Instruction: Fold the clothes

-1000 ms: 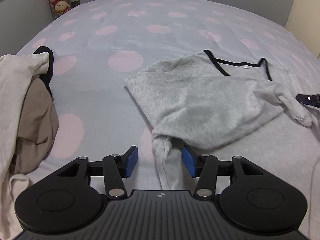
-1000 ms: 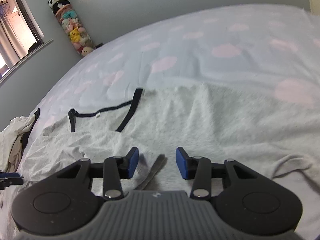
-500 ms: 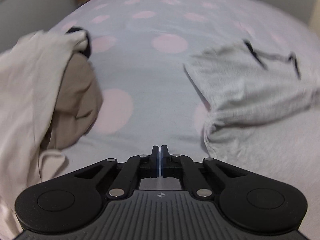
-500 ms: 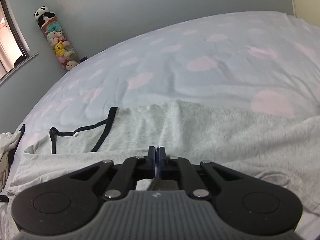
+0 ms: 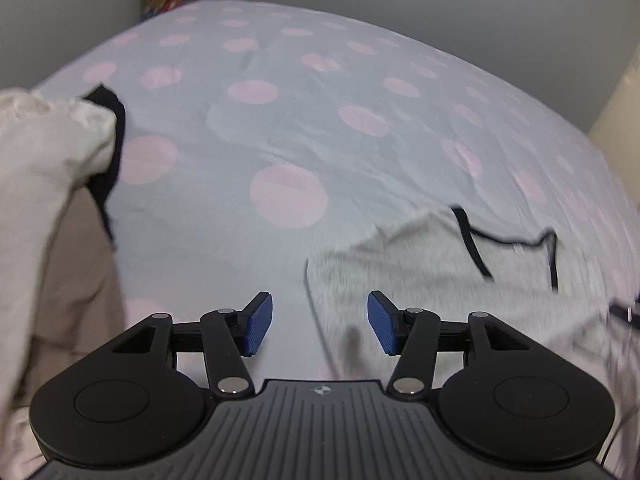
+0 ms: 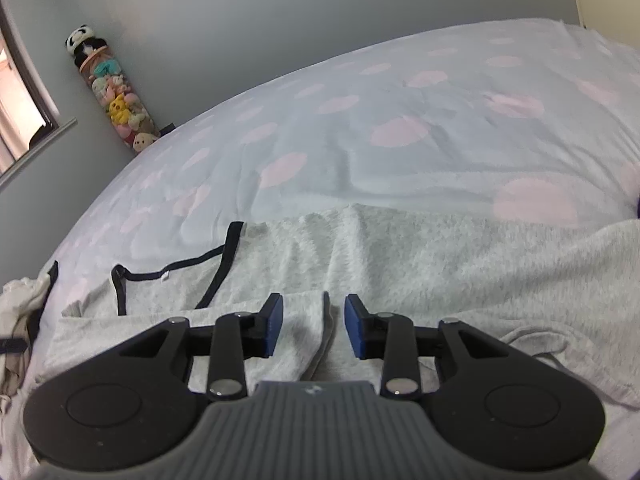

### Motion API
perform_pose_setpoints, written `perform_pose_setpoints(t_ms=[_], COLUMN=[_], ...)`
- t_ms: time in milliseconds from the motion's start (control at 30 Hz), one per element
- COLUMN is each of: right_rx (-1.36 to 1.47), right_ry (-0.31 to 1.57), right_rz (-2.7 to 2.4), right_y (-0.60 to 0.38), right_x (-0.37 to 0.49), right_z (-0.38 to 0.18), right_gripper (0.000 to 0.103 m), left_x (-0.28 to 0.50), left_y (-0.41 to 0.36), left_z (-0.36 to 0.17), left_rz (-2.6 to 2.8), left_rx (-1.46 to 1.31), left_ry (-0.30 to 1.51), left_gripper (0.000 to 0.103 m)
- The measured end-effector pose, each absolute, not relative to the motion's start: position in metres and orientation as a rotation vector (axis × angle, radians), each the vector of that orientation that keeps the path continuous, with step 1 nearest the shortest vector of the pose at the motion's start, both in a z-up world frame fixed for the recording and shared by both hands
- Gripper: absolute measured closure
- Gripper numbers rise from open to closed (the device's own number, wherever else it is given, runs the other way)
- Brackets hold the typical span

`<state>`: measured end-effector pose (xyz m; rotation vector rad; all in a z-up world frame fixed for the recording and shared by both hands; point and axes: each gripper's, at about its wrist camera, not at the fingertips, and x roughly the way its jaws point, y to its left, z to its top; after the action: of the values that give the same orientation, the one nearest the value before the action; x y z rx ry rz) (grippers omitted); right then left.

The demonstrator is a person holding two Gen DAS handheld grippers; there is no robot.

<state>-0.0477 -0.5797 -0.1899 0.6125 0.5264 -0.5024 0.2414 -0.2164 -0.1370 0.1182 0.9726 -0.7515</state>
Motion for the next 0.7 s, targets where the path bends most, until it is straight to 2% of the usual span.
perform_pose_setpoints(t_ms=[133,200,233,300,500,700], right_rx=[0.619,0.616,0.613,0.606,0.595,0.600], right_ry=[0.528,0.530,0.531,0.533,0.544,0.557], right_rz=[-0.495,-0.496,-0.495,-0.495,-0.490,-0.476], right_y=[-0.578,-0.577,-0.576,-0.575,-0.570,-0.567], right_x=[-0.048,-0.048,-0.047,-0.047,-0.046,-0.043], right_z=[-0.189,-0.188,-0.188,-0.188,-0.189,-0.192], right_gripper=[0.062,0.059,0.058,0.057,0.056,0.054], left_x=[0.262,0.266,0.265,0.263,0.266,0.288], left_y=[-0.225,-0.226,-0.226,-0.226,-0.213,-0.203], left_z=[-0.161,-0.171,-0.172,-0.171,-0.141,-0.152], left_rz=[-0.732,-0.741,-0.745,-0.766,-0.717,-0.631], left_rx=[0.007,-0.034,-0.046,-0.073,-0.017,0.014], left_ry=[1.034,1.067,1.050,1.024,0.920,0.955], left_gripper=[0.054,0.070,0.075,0.100,0.102,0.103])
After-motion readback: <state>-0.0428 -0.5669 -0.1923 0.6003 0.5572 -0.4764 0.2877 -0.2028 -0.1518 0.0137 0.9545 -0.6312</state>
